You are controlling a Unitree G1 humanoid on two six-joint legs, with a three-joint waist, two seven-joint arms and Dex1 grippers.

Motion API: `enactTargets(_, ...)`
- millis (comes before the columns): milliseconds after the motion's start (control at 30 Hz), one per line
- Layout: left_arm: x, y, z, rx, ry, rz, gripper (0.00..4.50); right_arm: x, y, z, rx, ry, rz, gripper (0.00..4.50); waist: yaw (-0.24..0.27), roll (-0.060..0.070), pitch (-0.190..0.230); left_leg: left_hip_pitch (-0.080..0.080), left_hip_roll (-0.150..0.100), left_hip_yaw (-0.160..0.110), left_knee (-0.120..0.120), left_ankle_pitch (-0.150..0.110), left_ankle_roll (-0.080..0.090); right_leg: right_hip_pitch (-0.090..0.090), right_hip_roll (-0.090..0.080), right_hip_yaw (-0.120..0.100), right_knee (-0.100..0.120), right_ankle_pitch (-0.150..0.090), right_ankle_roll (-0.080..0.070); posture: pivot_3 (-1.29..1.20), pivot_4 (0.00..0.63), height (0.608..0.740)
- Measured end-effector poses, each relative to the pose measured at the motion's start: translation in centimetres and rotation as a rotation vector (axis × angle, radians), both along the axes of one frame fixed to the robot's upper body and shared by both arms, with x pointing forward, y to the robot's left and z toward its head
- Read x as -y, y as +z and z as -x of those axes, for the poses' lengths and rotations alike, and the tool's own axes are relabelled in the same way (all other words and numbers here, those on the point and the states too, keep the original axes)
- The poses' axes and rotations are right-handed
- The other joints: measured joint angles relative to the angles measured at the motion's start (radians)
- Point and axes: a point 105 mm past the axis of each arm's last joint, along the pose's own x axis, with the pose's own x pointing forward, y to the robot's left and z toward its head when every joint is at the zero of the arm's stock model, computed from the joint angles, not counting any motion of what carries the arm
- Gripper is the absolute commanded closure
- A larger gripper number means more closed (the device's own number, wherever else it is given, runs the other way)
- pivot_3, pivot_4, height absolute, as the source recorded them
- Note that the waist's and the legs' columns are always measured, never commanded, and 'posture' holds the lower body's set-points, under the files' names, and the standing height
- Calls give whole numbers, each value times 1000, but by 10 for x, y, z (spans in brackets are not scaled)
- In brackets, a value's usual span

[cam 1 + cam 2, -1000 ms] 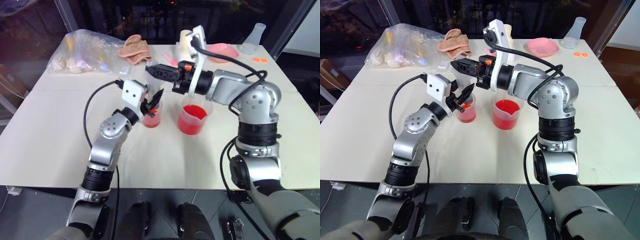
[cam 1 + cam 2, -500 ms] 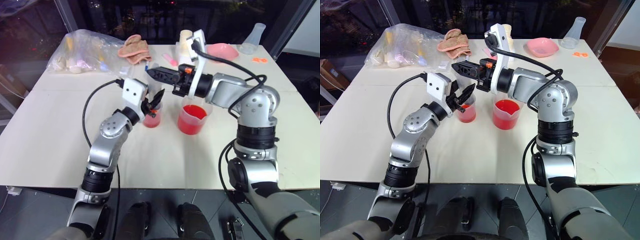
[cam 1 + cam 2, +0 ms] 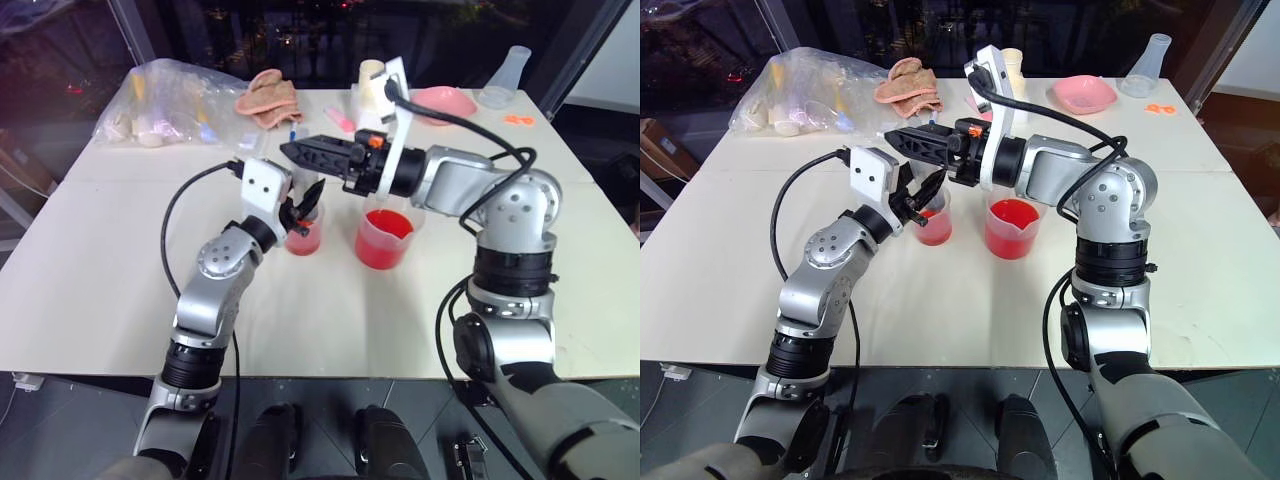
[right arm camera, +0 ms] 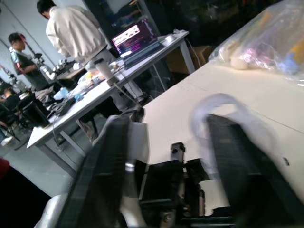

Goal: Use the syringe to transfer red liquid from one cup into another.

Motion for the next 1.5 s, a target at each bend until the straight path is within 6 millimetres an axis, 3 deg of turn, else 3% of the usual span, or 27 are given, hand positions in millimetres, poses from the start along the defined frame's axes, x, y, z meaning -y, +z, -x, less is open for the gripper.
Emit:
enactTargets(167,1,6,2,16,-4,7,2980,26,3,5,1,-19,56,1563,9,0,0,0,-1,0,0,0,0,0,-1,0,-1,0,0,0,150,740)
enactTargets(367,9,44,17,149,-56,54,2980,70,1,7,-28,-101,148,1563,8,0,0,-1,0,0,-1,0,0,1,-1,0,-2,0,0,0,150,740)
enactTargets(467,8,43,17,143,-56,54,2980,93,12,13,-13,-134,142,1563,6,0,0,-1,0,0,-1,0,0,0,0,0,-2,0,0,0,150,740)
enactTargets(567,7,43,17,137,-54,50,2980,99,17,21,13,-124,138,1563,5,0,0,-1,0,0,-1,0,0,0,0,0,-2,0,0,0,150,740)
enactTargets(767,1,49,13,109,-59,46,2980,102,4,25,-6,-131,148,1563,10,0,0,-1,0,0,-1,0,1,1,-1,0,-2,0,0,0,150,740)
enactTargets(967,-15,104,4,120,6,91,2980,111,-2,22,-14,-187,135,1563,8,0,0,-1,0,0,0,0,0,1,0,-1,-2,0,0,0,150,740)
enactTargets(1100,-42,132,-22,-63,140,162,2980,112,-7,20,-18,-209,127,1563,3,0,0,-1,0,0,0,0,1,0,1,-2,0,0,0,0,150,740)
enactTargets(1200,-62,134,-38,-221,285,109,2980,113,-9,18,-21,-222,122,1563,1,-1,0,-1,0,0,0,0,1,0,3,-2,0,0,0,0,150,740)
enactTargets(1333,-85,120,-48,-507,433,12,2980,111,-11,17,-21,-224,113,1563,0,-1,1,-1,0,0,0,0,0,0,4,-2,1,0,1,0,150,740)
enactTargets(1500,-95,90,-53,-830,486,1,2980,107,-12,15,-18,-216,109,1563,1,-1,1,-1,0,0,0,1,-1,-1,3,-1,1,0,1,0,150,740)
